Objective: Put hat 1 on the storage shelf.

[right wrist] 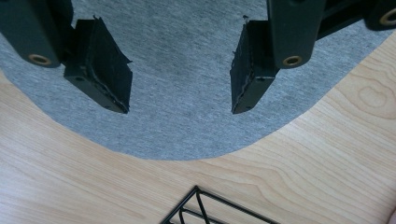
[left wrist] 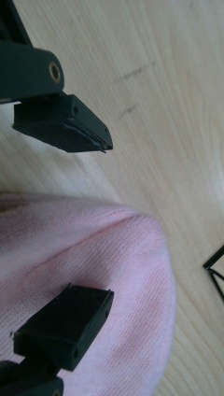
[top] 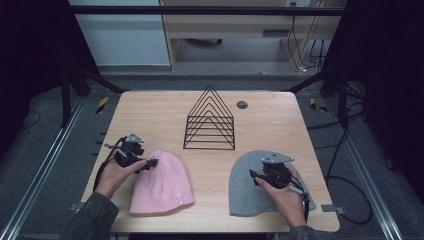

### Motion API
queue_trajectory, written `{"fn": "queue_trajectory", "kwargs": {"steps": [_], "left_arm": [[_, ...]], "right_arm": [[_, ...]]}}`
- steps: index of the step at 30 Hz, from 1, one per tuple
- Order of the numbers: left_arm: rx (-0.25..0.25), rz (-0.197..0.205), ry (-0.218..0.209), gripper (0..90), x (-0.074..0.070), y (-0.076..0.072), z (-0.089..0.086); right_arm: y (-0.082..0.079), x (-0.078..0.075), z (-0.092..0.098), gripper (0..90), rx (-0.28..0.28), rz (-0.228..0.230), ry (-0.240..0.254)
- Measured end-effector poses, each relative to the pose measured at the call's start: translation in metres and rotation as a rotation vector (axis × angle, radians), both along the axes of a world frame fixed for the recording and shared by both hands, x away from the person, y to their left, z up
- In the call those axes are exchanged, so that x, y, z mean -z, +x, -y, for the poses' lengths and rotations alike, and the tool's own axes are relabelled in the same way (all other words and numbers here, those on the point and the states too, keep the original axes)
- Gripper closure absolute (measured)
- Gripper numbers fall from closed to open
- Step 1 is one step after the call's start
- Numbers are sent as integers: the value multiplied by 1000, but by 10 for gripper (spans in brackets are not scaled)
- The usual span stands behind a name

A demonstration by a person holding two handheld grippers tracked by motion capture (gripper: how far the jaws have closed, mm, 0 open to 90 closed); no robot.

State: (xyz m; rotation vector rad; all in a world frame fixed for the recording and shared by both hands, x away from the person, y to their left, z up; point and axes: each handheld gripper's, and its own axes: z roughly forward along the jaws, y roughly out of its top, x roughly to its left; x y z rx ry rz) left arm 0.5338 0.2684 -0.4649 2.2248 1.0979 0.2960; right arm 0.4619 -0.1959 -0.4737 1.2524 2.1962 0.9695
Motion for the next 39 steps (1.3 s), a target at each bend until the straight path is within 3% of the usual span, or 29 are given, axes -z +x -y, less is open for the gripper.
{"fn": "queue_trajectory", "kwargs": {"steps": [7, 13, 14, 19, 28, 33, 35, 39], "left_arm": [[55, -27, 15, 247, 8, -1, 14], [103, -64, 13, 442, 10, 0, 16], [111, -74, 8, 442, 10, -1, 16], [136, -85, 9, 646, 10, -3, 17], [112, -23, 48, 744, 3, -11, 21], [98, 40, 30, 754, -8, -21, 22], [86, 79, -8, 757, -18, -27, 19], [81, 119, -34, 763, -27, -32, 17]], "right_arm": [[1, 2, -4, 372, -15, -11, -12], [1, 3, -5, 366, -20, -13, -16], [1, 3, -5, 366, -20, -13, -16], [1, 3, -5, 363, -18, -16, -16], [1, 2, -4, 359, -13, -4, -10], [1, 1, -4, 351, -12, 6, -4], [1, 0, -4, 347, -14, 19, -5], [1, 0, -3, 342, -12, 27, 0]]}}
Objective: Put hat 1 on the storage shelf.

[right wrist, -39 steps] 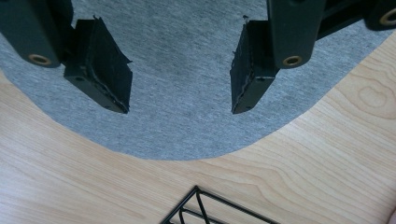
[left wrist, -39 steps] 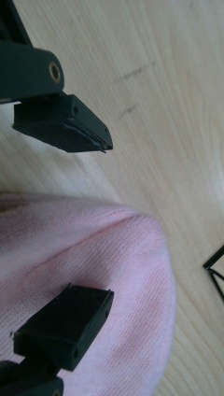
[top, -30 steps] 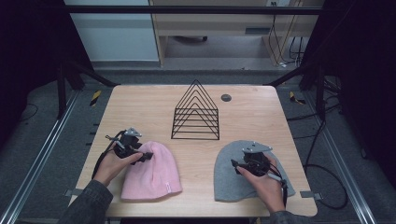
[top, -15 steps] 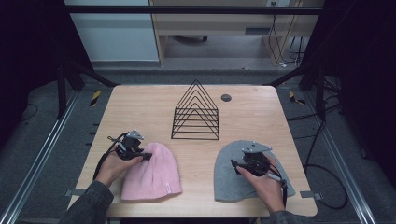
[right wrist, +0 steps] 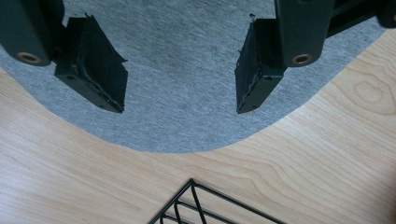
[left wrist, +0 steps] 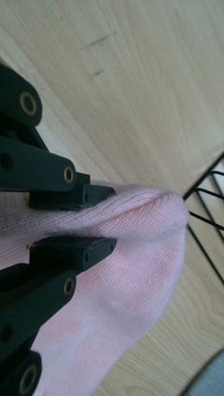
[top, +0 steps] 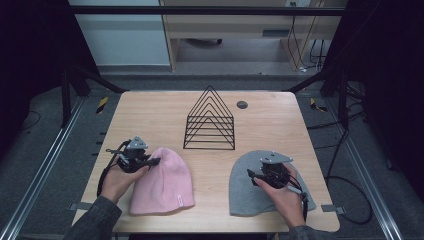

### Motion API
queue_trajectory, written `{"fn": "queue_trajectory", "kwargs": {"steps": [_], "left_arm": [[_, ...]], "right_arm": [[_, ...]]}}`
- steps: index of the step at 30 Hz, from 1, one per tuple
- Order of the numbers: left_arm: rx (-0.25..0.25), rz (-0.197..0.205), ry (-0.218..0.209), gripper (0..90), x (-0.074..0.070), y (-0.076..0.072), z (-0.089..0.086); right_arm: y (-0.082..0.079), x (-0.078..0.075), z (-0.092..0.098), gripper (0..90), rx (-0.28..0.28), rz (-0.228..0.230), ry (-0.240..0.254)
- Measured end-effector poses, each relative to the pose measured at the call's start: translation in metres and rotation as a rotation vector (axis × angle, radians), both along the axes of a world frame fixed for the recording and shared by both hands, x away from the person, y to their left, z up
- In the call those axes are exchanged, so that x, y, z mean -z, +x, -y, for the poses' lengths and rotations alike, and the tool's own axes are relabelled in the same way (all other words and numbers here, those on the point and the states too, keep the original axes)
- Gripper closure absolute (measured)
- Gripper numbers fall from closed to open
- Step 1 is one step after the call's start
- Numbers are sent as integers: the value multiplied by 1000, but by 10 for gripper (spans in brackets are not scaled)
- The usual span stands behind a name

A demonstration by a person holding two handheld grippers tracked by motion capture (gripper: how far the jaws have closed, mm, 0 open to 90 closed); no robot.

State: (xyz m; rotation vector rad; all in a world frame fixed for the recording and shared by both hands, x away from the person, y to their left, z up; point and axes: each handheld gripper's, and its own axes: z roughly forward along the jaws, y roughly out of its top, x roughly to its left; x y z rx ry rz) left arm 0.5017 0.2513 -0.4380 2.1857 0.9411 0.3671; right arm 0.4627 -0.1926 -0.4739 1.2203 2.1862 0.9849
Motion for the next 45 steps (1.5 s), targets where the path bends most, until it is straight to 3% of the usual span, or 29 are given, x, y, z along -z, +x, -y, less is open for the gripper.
{"fn": "queue_trajectory", "kwargs": {"steps": [6, 13, 14, 15, 17, 18, 21, 22, 24, 25, 27, 31, 37, 45], "left_arm": [[9, 58, -24, 767, -12, -7, 1], [11, 88, -44, 767, -24, -11, -1], [26, 109, -40, 769, -33, -13, 1], [26, 109, -40, 770, -33, -13, 1], [34, 157, -34, 770, -51, -16, 3], [34, 157, -34, 771, -51, -16, 3], [39, 219, -30, 773, -78, -18, 2], [39, 219, -30, 774, -78, -18, 2], [43, 231, -12, 775, -90, -16, 2], [54, 248, 3, 776, -103, -15, 3], [66, 271, 41, 776, -114, -14, 5], [67, 299, 52, 776, -128, -11, 5], [85, 286, 1, 774, -147, -12, 10], [104, 292, -8, 774, -162, -14, 18]], "right_arm": [[-1, -3, -2, 341, -1, 28, -5], [-6, -9, -7, 370, -29, 58, -3], [-8, -13, -9, 389, -47, 72, 21], [-9, -17, -11, 396, -55, 80, 37], [-11, -24, -15, 411, -68, 102, 42], [-11, -24, -15, 411, -68, 102, 42], [-13, -41, -30, 439, -127, 125, 15], [-14, -44, -35, 441, -144, 121, 18], [-15, -48, -40, 444, -161, 117, 26], [-15, -55, -51, 445, -199, 109, 14], [-14, -63, -61, 449, -232, 119, 7], [-8, -75, -75, 452, -268, 129, -5], [6, -87, -109, 446, -344, 112, -12], [17, -88, -130, 421, -386, 95, -16]]}}
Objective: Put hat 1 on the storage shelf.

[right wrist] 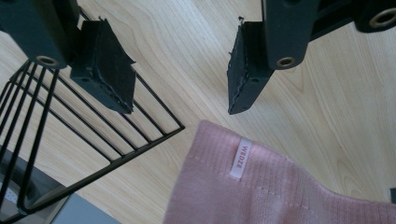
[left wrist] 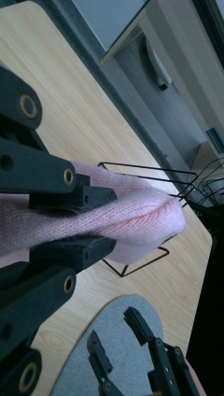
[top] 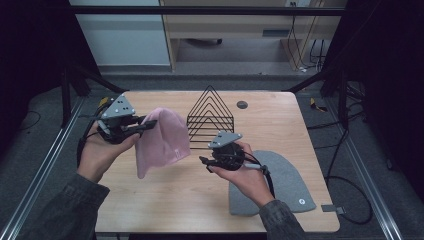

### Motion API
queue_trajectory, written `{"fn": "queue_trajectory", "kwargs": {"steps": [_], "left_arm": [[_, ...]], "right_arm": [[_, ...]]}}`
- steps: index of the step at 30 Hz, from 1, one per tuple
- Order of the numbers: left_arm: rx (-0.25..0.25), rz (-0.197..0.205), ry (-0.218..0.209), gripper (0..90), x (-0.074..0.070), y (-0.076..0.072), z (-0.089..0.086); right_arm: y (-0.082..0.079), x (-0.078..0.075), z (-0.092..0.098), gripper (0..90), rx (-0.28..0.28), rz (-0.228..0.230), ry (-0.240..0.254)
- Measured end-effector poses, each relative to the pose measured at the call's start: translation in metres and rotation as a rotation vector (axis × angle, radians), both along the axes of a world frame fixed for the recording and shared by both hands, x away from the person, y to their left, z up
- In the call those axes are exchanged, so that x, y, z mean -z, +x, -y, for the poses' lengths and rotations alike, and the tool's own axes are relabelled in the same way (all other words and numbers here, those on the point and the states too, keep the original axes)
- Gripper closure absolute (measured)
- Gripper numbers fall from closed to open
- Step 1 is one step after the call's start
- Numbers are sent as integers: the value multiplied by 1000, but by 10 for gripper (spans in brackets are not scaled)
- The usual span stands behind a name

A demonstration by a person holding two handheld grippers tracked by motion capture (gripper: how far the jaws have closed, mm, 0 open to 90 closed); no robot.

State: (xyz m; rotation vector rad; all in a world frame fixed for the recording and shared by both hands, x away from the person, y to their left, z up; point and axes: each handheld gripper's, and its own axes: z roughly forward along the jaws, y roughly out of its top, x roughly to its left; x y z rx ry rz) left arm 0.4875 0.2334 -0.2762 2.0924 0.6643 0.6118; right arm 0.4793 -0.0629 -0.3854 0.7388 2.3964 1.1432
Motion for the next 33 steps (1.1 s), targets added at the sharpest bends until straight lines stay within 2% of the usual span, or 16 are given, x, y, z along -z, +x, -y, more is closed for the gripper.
{"fn": "queue_trajectory", "kwargs": {"steps": [3, 7, 15, 16, 22, 27, 33], "left_arm": [[2, 1, 1, 774, -4, 1, 1], [10, 8, 2, 774, -13, 2, 6], [30, 10, -26, 774, -23, 5, 13], [28, 11, -36, 774, -24, 5, 14], [33, 22, -36, 773, -32, 5, 18], [39, 36, -53, 773, -43, 6, 20], [59, 43, -68, 772, -50, 4, 21]], "right_arm": [[2, -1, -3, 423, -7, -9, 11], [6, -10, -10, 419, -16, 0, -4], [13, -20, -9, 374, -4, -7, 2], [13, -21, -9, 373, -5, -9, 1], [16, -23, -3, 395, -1, -15, 12], [21, -26, -6, 394, -7, -15, 12], [34, -43, -11, 410, -13, 5, 39]]}}
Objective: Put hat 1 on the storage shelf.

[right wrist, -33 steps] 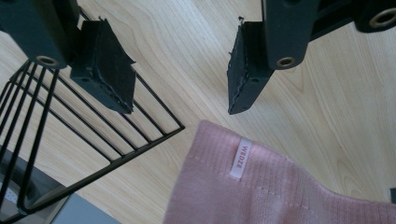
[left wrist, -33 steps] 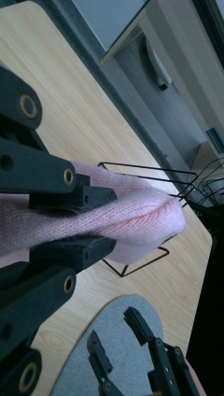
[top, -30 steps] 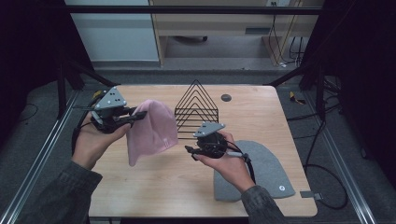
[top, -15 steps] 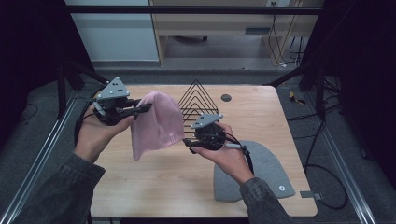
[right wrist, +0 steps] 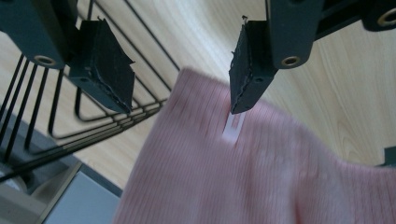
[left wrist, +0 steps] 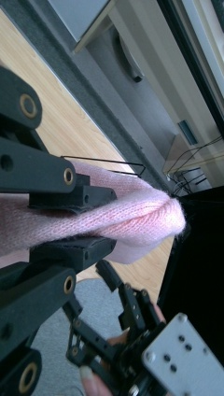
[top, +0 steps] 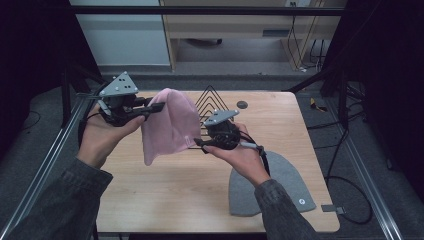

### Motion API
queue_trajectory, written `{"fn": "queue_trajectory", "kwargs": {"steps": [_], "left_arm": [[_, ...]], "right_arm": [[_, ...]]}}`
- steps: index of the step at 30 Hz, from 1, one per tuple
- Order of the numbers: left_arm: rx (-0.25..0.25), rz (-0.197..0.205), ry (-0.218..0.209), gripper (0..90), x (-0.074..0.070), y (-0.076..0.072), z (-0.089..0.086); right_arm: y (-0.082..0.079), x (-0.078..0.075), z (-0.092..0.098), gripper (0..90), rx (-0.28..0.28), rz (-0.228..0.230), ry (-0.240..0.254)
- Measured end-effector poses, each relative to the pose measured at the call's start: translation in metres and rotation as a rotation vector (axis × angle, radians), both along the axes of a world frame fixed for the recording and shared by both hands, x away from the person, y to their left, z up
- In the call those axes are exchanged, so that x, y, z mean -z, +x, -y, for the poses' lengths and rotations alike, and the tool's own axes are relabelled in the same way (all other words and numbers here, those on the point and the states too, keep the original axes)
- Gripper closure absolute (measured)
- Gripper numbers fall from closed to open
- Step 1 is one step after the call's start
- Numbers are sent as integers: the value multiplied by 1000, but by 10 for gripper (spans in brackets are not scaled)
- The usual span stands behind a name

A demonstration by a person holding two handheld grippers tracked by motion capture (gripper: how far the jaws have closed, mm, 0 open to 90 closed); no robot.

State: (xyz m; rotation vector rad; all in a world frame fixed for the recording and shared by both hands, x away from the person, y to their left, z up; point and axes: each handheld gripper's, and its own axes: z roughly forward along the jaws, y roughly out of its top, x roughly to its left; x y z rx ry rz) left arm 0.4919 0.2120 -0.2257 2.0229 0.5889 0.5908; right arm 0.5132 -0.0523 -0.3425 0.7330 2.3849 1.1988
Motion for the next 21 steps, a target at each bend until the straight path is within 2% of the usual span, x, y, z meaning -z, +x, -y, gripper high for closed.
{"fn": "queue_trajectory", "kwargs": {"steps": [2, 3, 5, 6, 10, 14, 18, 21], "left_arm": [[5, 1, 5, 772, 0, 0, 0], [8, 1, -12, 772, 0, 0, 0], [7, 0, -13, 771, 0, 0, 0], [5, -1, -17, 771, 0, 0, -1], [-2, -10, -35, 771, 1, 5, -6], [-7, -12, -39, 770, 1, 8, -7], [-7, -18, -66, 769, -1, 13, -7], [-6, -17, -65, 768, -2, 17, -7]], "right_arm": [[5, -5, -2, 426, -8, 5, 3], [8, -8, -4, 453, -13, -2, 8], [13, -10, -6, 555, -32, -14, 17], [13, -10, -6, 555, -32, -14, 17], [17, -15, -6, 765, -59, -27, 19], [16, -19, -3, 821, -70, -30, 23], [17, -23, 0, 834, -77, -24, 25], [18, -27, 3, 836, -75, -22, 19]]}}
